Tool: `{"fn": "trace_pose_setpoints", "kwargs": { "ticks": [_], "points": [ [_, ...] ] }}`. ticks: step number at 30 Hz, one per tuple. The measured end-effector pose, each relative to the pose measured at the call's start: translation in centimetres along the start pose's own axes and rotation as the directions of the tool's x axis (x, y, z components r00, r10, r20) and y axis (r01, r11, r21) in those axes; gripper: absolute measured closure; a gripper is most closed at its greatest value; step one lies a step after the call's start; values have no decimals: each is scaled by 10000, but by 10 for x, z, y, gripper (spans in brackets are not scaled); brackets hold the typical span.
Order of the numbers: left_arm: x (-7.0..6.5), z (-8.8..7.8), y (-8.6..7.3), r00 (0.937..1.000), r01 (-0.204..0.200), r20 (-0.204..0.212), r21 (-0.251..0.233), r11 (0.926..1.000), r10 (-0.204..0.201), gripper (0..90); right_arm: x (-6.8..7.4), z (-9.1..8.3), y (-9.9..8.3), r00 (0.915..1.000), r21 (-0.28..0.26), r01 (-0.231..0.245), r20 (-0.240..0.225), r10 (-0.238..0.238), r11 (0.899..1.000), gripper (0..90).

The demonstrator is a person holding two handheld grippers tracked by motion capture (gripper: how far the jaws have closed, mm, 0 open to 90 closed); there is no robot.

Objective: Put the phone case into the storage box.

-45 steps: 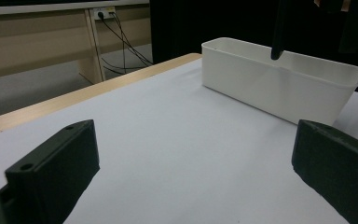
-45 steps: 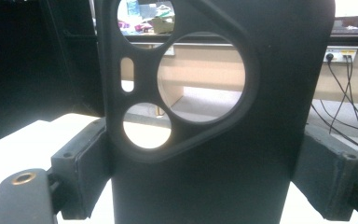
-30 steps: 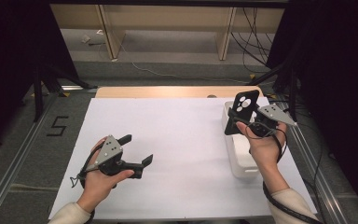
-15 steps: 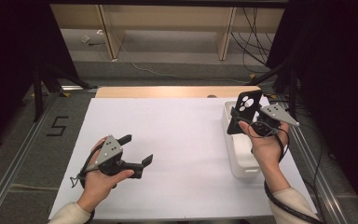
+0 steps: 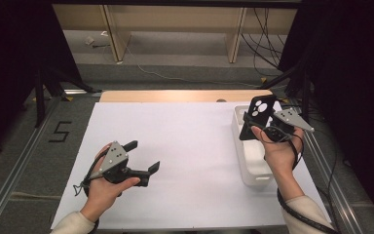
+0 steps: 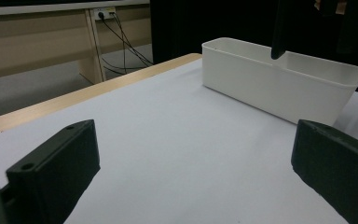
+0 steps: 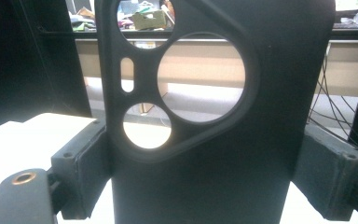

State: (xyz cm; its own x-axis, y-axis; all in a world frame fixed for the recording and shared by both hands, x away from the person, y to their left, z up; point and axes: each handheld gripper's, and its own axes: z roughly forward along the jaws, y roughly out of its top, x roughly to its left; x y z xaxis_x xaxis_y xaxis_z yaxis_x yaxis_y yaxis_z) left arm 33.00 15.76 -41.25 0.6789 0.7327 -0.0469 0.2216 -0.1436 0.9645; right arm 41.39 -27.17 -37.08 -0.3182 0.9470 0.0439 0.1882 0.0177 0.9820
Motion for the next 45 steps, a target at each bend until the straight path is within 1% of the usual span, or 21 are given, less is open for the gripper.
{"fn": "trace_pose_setpoints", "kwargs": {
  "ticks": [19,45],
  "points": [
    [0,0,0,10000,-14,4,-5,10000,14,6,-8,1,-3,9996,113,-17,292,13,9999,155],
    [0,1,0,10000,-57,19,3,10000,57,8,-14,3,-8,9988,291,-40,495,26,9996,156]
  ]
}}
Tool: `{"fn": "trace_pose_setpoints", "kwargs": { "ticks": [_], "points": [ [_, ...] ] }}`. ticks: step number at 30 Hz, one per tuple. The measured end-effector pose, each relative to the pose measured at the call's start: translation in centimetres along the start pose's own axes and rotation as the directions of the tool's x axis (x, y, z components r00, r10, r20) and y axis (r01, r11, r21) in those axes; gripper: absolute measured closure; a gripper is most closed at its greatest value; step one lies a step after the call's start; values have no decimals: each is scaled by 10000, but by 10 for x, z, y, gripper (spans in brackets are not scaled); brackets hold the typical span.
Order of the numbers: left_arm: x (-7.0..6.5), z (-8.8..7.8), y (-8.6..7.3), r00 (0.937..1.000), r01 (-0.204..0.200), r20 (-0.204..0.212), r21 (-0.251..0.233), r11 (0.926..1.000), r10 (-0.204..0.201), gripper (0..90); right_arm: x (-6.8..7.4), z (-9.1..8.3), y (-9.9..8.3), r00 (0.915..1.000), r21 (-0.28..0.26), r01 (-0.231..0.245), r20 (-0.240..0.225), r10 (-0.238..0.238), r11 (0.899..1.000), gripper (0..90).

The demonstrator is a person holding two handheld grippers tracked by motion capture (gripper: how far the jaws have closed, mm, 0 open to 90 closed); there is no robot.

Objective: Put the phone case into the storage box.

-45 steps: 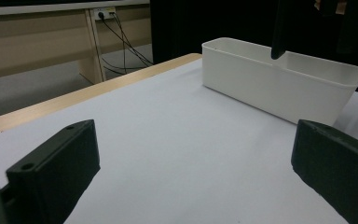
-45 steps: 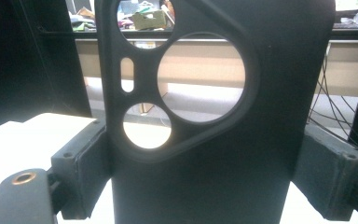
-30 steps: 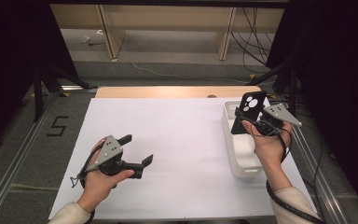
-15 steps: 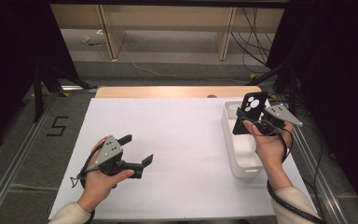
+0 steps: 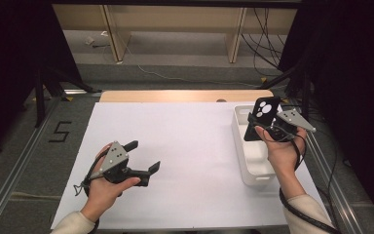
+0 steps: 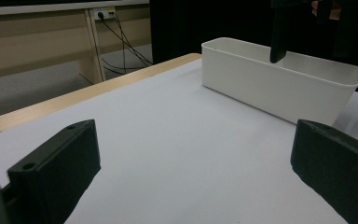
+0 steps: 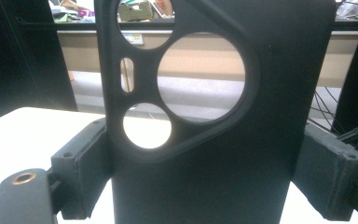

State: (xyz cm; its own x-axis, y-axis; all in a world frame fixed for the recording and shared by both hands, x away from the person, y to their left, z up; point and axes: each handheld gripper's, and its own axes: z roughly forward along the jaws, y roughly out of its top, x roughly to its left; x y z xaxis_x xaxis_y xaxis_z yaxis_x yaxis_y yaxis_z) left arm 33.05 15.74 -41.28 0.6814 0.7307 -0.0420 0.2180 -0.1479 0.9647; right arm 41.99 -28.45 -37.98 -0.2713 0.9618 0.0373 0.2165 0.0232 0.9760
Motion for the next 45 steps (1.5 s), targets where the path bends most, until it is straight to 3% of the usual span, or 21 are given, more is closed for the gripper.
{"fn": "trace_pose_setpoints", "kwargs": {
  "ticks": [45],
  "points": [
    [0,0,-1,10000,39,6,20,10000,-39,11,-6,8,-10,9998,401,131,138,-137,9991,153]
  ]
}}
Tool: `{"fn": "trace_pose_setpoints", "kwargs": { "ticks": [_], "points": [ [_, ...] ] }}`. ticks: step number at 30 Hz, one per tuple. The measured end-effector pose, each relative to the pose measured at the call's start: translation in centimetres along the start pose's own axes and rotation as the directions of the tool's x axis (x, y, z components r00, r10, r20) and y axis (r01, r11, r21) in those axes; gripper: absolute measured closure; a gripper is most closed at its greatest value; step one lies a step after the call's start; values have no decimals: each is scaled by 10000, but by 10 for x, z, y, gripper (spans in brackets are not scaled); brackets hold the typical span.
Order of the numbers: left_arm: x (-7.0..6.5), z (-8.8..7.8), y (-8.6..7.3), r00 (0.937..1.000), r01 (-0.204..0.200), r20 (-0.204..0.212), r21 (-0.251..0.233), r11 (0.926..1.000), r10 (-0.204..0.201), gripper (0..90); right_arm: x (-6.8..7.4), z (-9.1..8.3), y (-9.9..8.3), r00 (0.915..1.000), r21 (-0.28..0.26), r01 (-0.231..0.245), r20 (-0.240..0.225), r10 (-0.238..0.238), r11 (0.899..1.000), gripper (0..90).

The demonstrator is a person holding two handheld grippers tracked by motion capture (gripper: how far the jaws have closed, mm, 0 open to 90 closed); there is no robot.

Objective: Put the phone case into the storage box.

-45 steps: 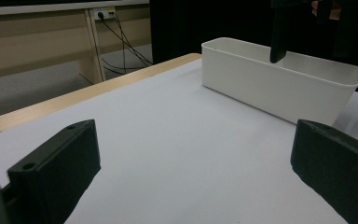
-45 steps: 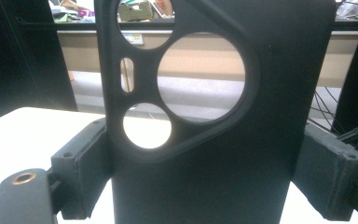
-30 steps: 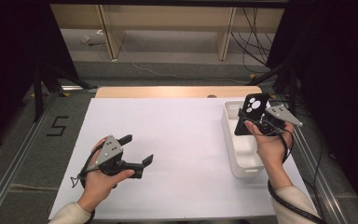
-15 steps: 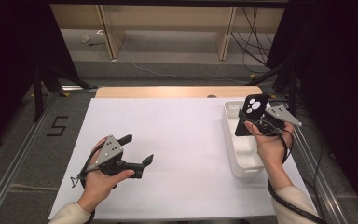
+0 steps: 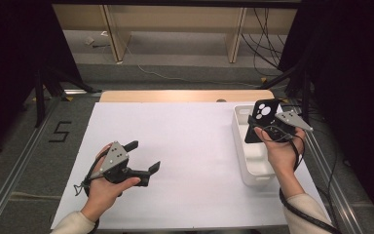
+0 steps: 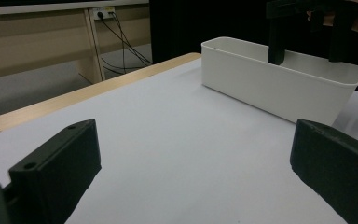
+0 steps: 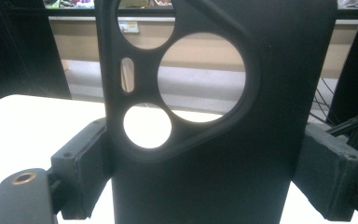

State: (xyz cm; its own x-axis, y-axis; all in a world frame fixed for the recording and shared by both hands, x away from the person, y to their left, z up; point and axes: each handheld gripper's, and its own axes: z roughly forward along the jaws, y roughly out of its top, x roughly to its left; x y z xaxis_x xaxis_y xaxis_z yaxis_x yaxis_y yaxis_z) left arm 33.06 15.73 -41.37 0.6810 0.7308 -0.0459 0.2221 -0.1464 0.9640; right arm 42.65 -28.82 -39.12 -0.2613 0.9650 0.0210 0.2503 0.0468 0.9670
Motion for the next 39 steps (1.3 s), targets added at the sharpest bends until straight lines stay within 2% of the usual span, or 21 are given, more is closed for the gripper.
{"fn": "trace_pose_setpoints", "kwargs": {
  "ticks": [25,39],
  "points": [
    [2,1,-1,10000,17,8,18,10000,-17,14,3,15,-2,9994,427,329,-110,-324,9985,152],
    [2,1,-1,10000,29,19,26,10000,-29,14,3,23,-2,9994,569,351,-97,-346,9978,152]
  ]
}}
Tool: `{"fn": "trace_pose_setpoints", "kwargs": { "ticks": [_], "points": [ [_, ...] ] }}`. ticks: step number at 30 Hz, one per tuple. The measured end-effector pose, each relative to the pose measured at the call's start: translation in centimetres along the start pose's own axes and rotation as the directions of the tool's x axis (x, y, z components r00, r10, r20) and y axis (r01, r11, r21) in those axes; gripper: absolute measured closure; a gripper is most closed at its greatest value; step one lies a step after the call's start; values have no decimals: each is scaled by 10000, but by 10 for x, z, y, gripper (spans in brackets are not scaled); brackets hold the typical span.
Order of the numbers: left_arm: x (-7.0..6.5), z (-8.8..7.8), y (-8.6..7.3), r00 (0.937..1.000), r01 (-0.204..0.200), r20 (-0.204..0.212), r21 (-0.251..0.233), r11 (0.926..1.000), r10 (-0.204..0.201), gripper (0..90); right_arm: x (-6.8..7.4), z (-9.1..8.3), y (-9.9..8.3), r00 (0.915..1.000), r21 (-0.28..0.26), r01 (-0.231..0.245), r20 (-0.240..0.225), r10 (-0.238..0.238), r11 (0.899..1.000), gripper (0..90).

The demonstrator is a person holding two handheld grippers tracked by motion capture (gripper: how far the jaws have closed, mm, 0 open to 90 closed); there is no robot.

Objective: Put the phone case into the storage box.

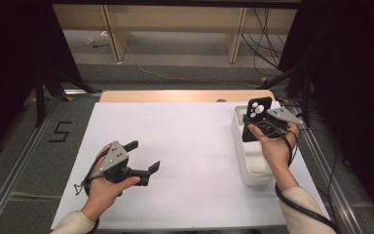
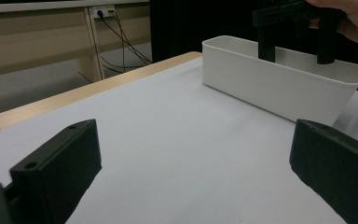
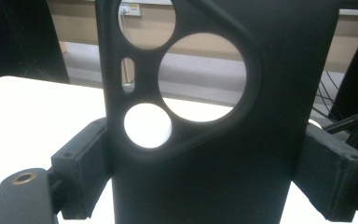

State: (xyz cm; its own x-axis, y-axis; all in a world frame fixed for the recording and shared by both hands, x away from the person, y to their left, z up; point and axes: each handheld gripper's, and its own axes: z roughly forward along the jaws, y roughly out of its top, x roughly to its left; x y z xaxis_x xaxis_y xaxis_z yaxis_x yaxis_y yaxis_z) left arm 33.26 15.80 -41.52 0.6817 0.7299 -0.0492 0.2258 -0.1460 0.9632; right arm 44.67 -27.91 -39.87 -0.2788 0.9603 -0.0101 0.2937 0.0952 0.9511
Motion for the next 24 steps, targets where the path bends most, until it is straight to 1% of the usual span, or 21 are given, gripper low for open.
{"fn": "trace_pose_setpoints", "kwargs": {
  "ticks": [10,14,18,21,24],
  "points": [
    [0,1,0,10000,3,13,10,10000,-3,15,-3,5,3,10000,68,4,85,-4,10000,151],
    [-1,2,0,10000,24,32,3,10000,-24,16,-5,9,3,9999,163,-73,136,71,9998,152],
    [-1,2,0,10000,-48,51,30,10000,48,17,-6,13,6,9999,300,-69,152,65,9995,151],
    [-1,2,0,10000,29,40,-5,10000,-29,18,-7,15,8,9998,311,-71,182,65,9995,152],
    [-1,2,0,10000,-23,66,7,10000,23,19,-7,17,9,9998,339,-80,196,73,9994,152]
  ]
}}
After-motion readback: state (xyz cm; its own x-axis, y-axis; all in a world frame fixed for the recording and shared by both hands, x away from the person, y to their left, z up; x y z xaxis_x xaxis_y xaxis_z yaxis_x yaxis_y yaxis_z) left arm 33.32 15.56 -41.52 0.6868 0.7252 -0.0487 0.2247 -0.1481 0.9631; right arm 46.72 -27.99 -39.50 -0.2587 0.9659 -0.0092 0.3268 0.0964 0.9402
